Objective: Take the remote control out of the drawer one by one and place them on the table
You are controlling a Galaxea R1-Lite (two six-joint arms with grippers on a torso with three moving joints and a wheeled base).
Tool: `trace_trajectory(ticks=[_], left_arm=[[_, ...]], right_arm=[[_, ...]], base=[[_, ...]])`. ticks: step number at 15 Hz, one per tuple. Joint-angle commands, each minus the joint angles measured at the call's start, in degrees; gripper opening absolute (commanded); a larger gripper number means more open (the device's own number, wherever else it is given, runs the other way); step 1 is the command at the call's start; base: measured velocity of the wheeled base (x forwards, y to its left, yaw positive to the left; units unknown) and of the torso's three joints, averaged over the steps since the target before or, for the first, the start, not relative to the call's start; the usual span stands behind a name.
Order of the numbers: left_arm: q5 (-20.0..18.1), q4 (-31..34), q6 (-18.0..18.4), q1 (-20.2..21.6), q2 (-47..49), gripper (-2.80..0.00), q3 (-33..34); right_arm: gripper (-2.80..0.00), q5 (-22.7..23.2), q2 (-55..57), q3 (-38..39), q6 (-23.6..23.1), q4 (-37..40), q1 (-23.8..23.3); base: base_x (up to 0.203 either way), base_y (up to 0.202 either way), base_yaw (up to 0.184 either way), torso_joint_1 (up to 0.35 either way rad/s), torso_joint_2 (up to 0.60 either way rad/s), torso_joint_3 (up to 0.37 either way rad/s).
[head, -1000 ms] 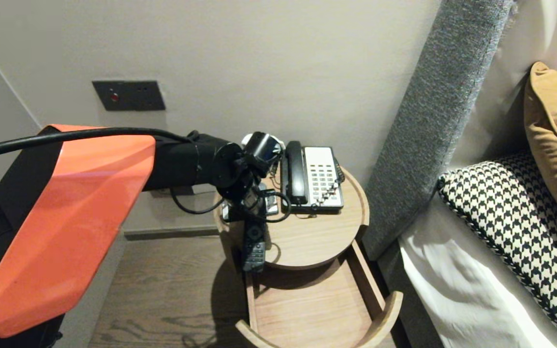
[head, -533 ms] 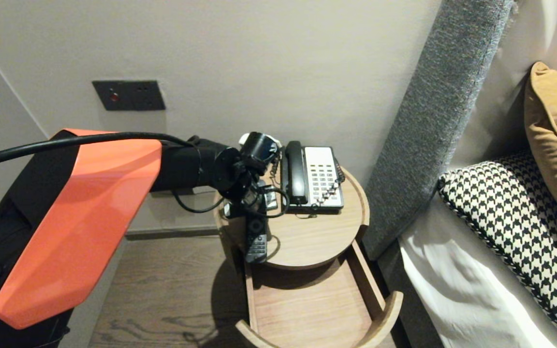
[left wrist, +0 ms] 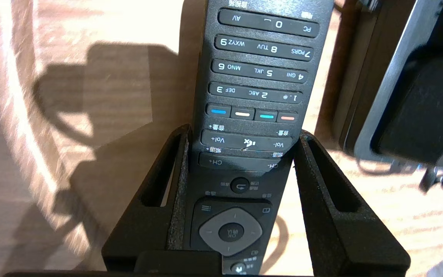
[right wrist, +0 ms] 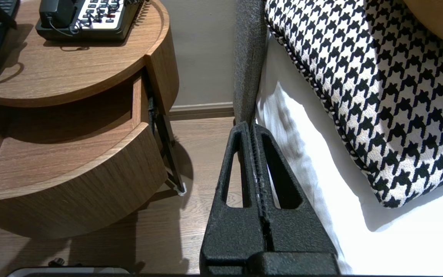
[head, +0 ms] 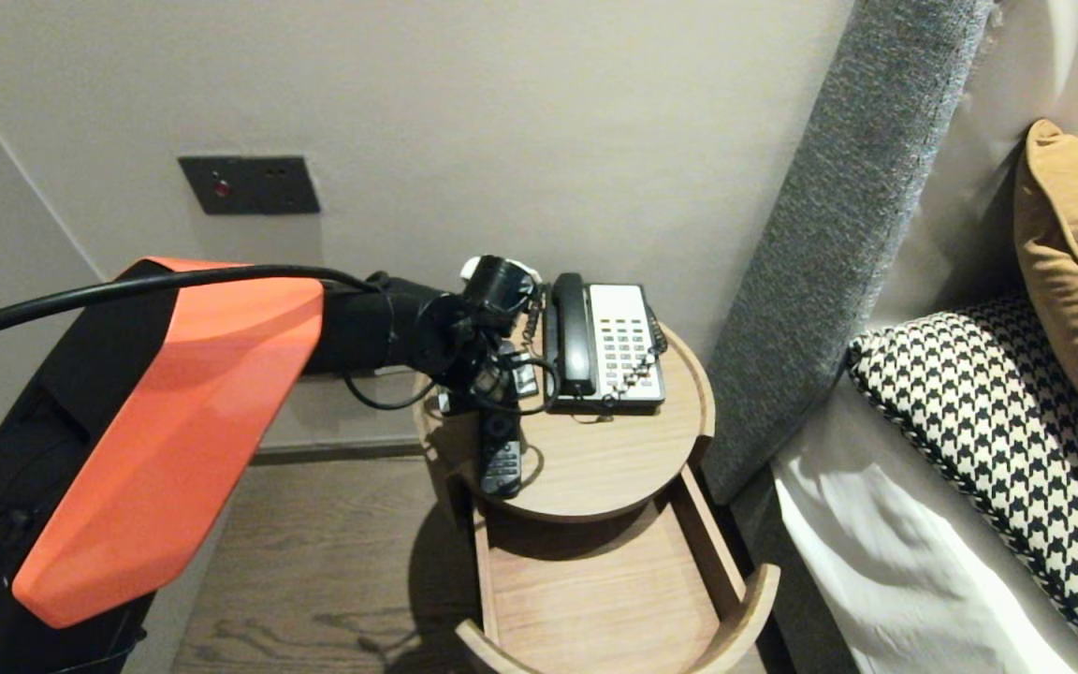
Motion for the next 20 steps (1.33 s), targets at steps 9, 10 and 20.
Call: trace_trajectory(ticks=[9,10,20], left_arm=[[1.13,-2.82,-0.1,0.79,2.28,-2.8,0.01],[1.13,-3.08,-0.1,0.79,2.34,-2.8,0.01],[2.34,-3.24,1.47,0.52,3.36,-2.8,0.07]], right_arm=[[-2.8,0.0,0.0,0.09,0.02,-0.01,0.0],[-2.8,0.0,0.0,0.09,-0.04,-0.01,0.0],[-2.8,0.0,0.0,0.09,0.02,-0.01,0.0]], base=[[0.0,0.0,0.0,0.0,0.0,0.0],[0.0,0.0,0.0,0.0,0.0,0.0],[0.0,0.0,0.0,0.0,0.0,0.0]])
